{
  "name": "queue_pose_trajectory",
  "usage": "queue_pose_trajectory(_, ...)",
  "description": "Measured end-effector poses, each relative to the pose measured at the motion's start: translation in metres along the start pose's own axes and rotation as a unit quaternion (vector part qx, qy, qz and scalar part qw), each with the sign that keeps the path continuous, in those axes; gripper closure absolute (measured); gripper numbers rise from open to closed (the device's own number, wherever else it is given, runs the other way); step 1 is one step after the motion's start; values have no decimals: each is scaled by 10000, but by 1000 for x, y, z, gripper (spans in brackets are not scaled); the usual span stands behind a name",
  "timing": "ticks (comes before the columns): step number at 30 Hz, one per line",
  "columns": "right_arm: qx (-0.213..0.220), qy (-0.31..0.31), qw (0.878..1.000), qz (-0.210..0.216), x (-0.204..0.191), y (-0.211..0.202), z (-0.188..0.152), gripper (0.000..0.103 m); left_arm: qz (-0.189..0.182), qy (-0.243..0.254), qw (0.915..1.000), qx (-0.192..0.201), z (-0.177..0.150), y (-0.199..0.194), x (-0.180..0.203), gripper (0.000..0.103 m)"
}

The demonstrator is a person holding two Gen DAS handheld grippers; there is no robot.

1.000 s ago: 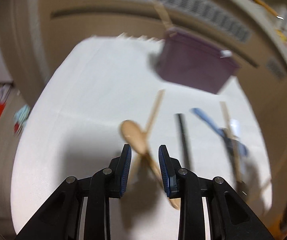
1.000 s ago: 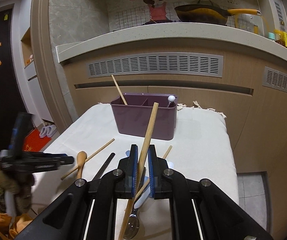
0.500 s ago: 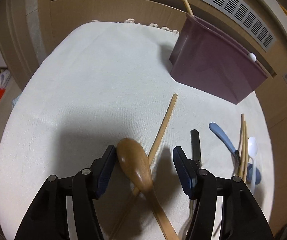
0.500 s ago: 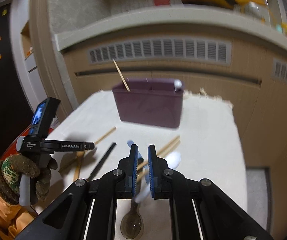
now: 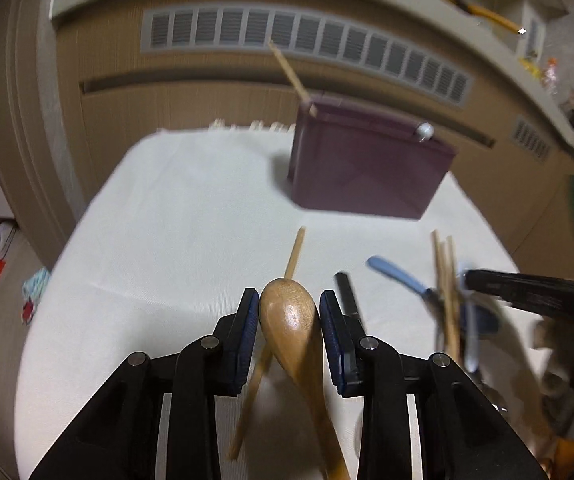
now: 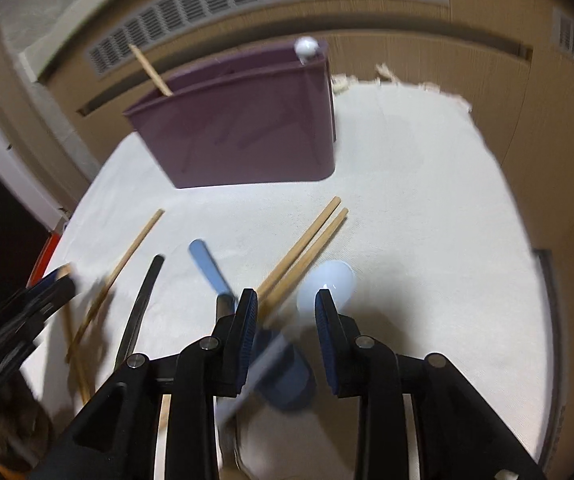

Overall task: Organize utensils
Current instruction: 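Grasp a wooden chopstick with the right tool while the left tool holds the wooden spoon, then insert wooden spoon and chopstick into the purple caddy and open both tools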

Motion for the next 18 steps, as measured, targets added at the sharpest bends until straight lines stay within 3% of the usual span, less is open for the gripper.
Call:
queue_pose_trajectory(6, -322, 139, 9994, -9, -18, 32, 16, 74, -191, 110, 9995, 215, 1, -20, 5, 71)
queue_pose_trajectory(9, -162, -120, 9990, -409, -24, 37, 25, 75, -294, 105, 9993, 213, -2, -20, 5, 71)
queue_pose_trajectory(10, -133, -202, 9985, -500, -26, 38, 26, 77, -328, 90, 9992, 208, -2, -20, 4, 71)
queue_pose_trajectory(11, -105, -301, 9977, -605, -27, 38, 26, 88, -346, 85, 9992, 204, -3, -21, 2, 71)
queue_pose_trajectory(12, -89, -378, 9972, -644, -28, 36, 25, 93, -363, 73, 9991, 207, -4, -22, 0, 71)
queue_pose_trajectory(18, 317, -676, 9966, -358, -39, -8, 13, 95, -458, 48, 9986, 254, -5, -29, 0, 71)
Point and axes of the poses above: each gripper's, at about its wrist camera, not at the fingertips, and y roughly the way its jaws point, x to its right, z to its top, the point moved 10 cm from there along y, roughly the way its jaws point, and after that the axes turned 13 degrees about -x, right-handed, at the moved point
